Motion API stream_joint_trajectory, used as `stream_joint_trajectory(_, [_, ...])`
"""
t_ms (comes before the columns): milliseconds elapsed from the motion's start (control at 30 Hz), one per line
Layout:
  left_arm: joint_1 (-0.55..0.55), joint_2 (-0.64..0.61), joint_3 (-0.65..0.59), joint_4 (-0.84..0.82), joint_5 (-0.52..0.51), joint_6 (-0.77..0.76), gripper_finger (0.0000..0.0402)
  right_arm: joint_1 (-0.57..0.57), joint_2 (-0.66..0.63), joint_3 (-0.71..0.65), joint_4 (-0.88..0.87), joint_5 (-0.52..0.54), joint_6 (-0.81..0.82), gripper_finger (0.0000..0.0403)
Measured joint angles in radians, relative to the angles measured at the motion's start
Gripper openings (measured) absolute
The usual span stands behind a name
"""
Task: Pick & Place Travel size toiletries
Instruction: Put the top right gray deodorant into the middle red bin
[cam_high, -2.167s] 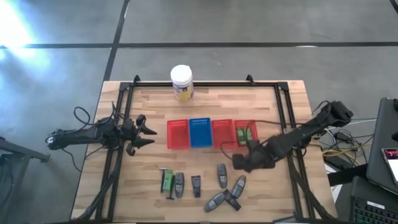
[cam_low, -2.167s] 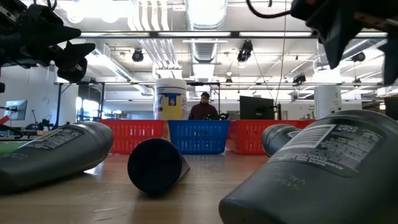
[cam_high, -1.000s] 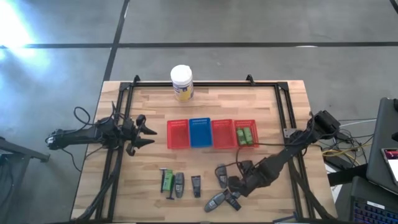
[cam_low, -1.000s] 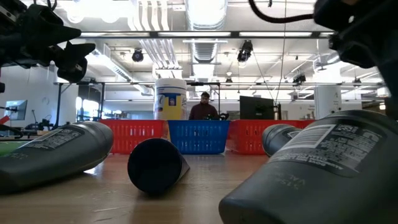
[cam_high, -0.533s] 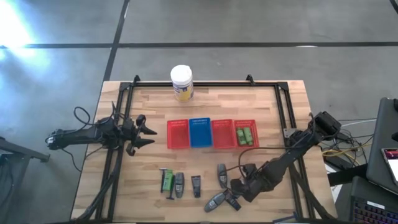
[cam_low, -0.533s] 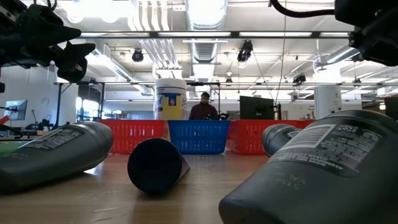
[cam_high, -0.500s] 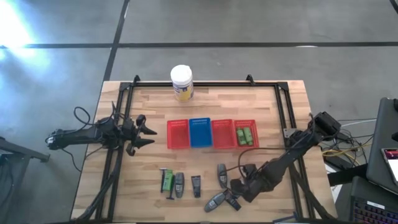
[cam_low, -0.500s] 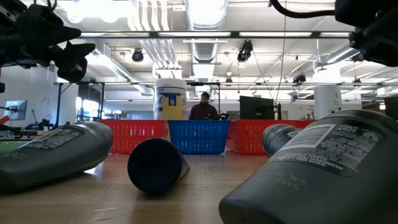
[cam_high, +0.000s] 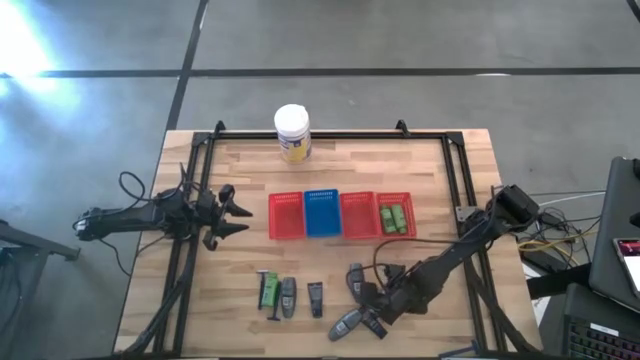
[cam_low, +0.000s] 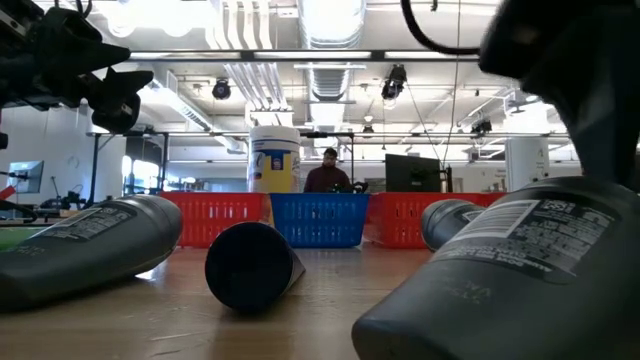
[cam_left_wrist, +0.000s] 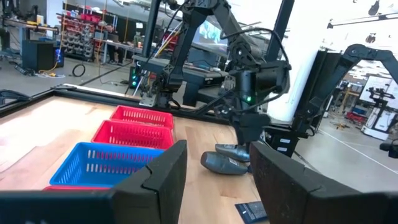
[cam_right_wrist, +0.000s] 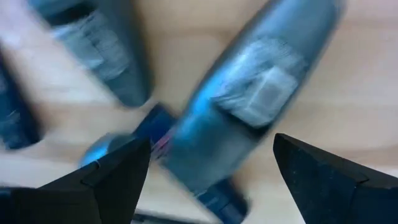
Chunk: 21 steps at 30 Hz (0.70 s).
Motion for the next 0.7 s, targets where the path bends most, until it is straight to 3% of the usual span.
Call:
stream_joint_trajectory(267, [0.000, 0.023, 0.000, -0.009, 0.000, 0.000, 0.0181, -0.024, 0.081, 0.014, 0.015, -0.074, 0.005, 0.0311])
stream_joint_trajectory(700, [0.000, 0.029, 0.000, -0.013, -0.001, 0.000, 0.0181, -0.082, 0.077, 0.016, -0.022, -0.059, -0.012, 0.0262])
